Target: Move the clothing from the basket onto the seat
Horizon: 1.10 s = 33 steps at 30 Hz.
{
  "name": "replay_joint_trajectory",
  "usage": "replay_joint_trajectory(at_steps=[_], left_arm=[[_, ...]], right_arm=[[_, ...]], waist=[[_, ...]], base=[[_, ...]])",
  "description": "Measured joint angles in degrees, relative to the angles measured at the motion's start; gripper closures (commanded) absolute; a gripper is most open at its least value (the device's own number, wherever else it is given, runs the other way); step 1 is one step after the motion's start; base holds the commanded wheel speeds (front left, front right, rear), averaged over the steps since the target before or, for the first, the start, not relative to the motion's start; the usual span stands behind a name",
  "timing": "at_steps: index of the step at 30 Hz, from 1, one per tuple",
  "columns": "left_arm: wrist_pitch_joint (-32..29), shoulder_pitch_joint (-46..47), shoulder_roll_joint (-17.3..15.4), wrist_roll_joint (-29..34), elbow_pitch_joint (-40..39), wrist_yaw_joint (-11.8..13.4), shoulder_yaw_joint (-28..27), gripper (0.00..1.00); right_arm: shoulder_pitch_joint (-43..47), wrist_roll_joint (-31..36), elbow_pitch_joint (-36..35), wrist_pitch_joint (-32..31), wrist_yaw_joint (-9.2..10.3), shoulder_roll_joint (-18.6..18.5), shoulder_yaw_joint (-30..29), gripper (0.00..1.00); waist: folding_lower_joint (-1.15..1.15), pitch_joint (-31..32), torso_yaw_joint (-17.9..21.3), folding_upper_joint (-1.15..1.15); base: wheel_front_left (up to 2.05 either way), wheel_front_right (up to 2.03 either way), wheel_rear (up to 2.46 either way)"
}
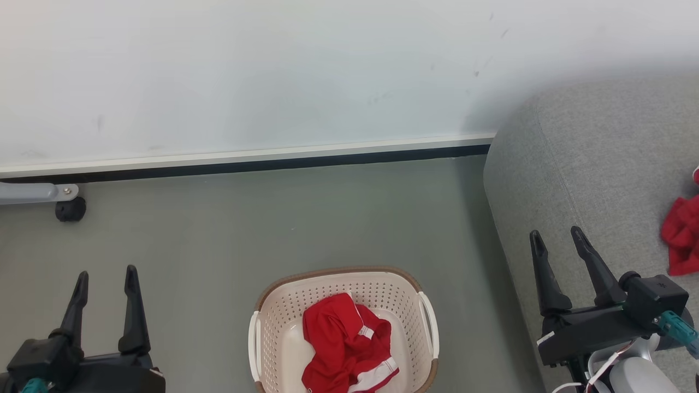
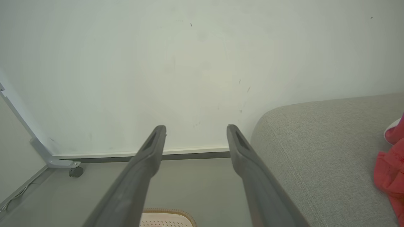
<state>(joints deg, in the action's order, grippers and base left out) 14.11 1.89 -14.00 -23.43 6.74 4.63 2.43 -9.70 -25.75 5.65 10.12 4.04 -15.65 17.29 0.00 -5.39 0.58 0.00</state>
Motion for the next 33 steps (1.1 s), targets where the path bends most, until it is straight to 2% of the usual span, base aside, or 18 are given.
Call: replay_joint_trajectory(at_steps=[13, 33], left_arm=[[-3.31, -1.69, 0.04, 0.00, -5.52, 1.00, -0.54, 0.00], [-7.50, -2.46, 1.10, 0.64, -9.80, 1.93, -1.72, 0.00]], right_arm=[[0.02, 0.00, -1.25, -0.76, 0.07, -0.10, -0.07, 0.00], [-0.35, 0.00, -3.97, -1.58, 0.51, -0.33, -0.02, 0.00]], waist=[[0.00, -0.43, 0.26, 0.00], [0.00, -2.56, 0.69, 0.00]], base=[[0.00, 0.00, 0.00], [0.00, 0.00, 0.00]])
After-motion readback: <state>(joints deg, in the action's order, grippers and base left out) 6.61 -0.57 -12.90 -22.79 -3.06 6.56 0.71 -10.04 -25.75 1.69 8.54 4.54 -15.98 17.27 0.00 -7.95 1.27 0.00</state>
